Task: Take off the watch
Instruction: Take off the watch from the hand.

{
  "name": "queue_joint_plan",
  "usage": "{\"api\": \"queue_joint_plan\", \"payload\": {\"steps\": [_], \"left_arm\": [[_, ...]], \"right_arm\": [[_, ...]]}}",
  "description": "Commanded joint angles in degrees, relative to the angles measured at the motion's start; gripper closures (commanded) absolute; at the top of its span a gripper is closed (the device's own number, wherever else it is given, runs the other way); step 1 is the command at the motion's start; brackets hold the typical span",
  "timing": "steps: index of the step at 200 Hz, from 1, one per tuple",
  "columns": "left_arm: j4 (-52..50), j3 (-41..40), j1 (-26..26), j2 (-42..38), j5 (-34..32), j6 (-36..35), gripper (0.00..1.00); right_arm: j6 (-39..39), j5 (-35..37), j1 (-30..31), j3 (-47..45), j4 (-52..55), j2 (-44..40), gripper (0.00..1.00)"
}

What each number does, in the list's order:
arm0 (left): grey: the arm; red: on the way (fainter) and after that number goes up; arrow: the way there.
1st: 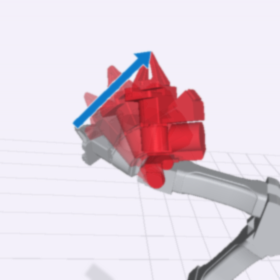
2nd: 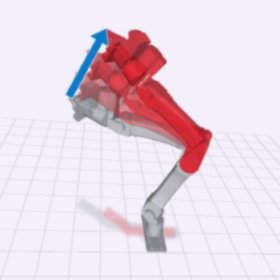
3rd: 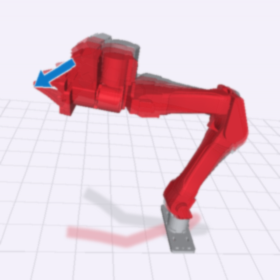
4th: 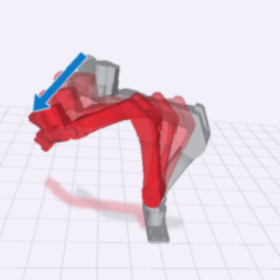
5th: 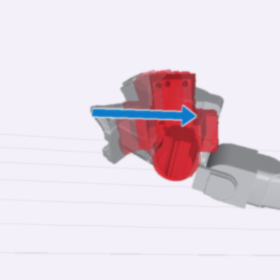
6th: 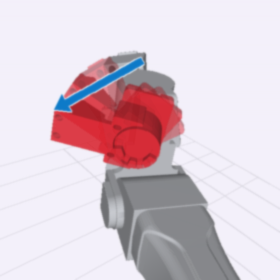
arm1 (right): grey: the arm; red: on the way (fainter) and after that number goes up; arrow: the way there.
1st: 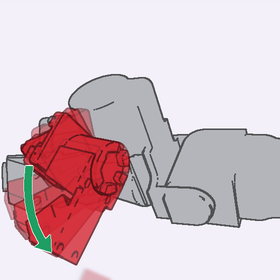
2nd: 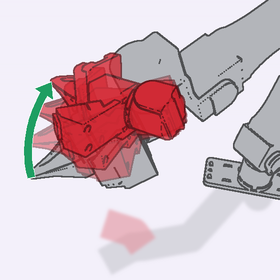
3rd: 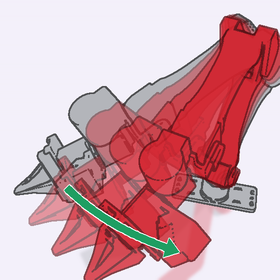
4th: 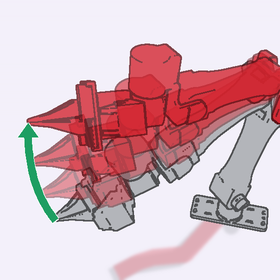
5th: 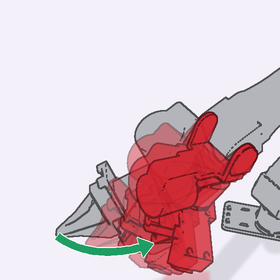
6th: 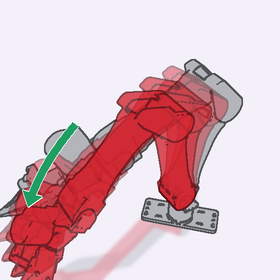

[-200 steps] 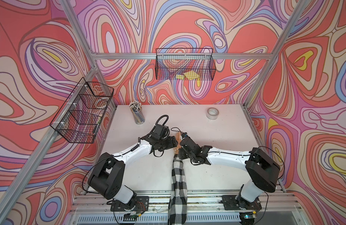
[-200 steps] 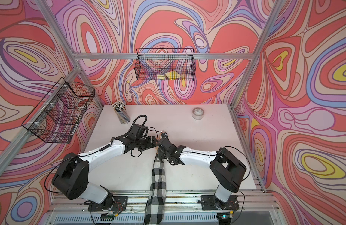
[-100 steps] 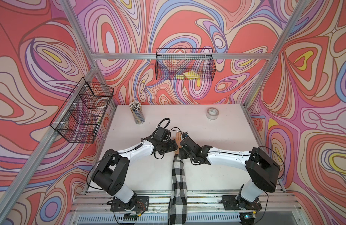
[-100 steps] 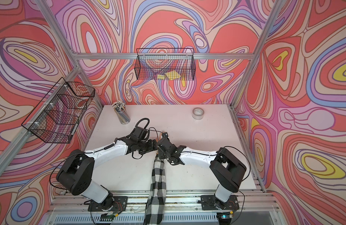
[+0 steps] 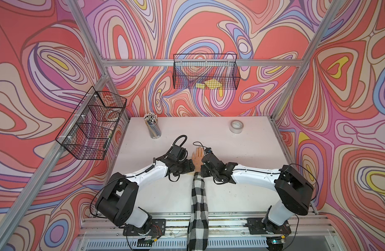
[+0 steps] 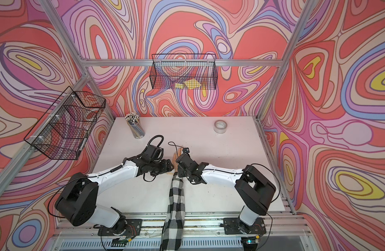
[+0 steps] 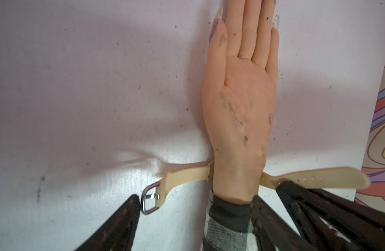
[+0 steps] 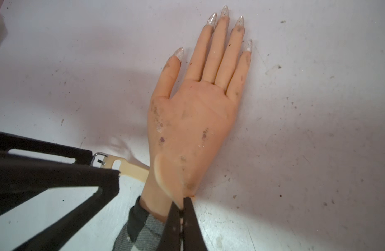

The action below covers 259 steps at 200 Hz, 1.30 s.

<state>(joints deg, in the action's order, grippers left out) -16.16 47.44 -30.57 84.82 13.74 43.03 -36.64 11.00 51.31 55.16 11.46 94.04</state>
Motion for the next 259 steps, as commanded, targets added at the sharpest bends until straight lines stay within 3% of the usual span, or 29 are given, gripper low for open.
{"api": "queue_joint_plan", "payload": {"steps": [1,173,259], "left_arm": [[-1.24,-0.17,-0.02,-1.23,-1.28,-0.57,0.18],[-2.81,1.99,0.06,-1.67,-4.19,-1.1,0.01],[-3.44,1.88,0.24,-1.97,-5.61,-1.37,0.01]], "right_arm": [[-1.6,1.11,-0.84,-0.14,0.14,-3.76,1.0],[-7.97,2.49,-10.36,-3.8,6.96,-21.79,1.0],[-6.52,4.15,-15.54,-4.35,13.76,-30.1,1.0]]}}
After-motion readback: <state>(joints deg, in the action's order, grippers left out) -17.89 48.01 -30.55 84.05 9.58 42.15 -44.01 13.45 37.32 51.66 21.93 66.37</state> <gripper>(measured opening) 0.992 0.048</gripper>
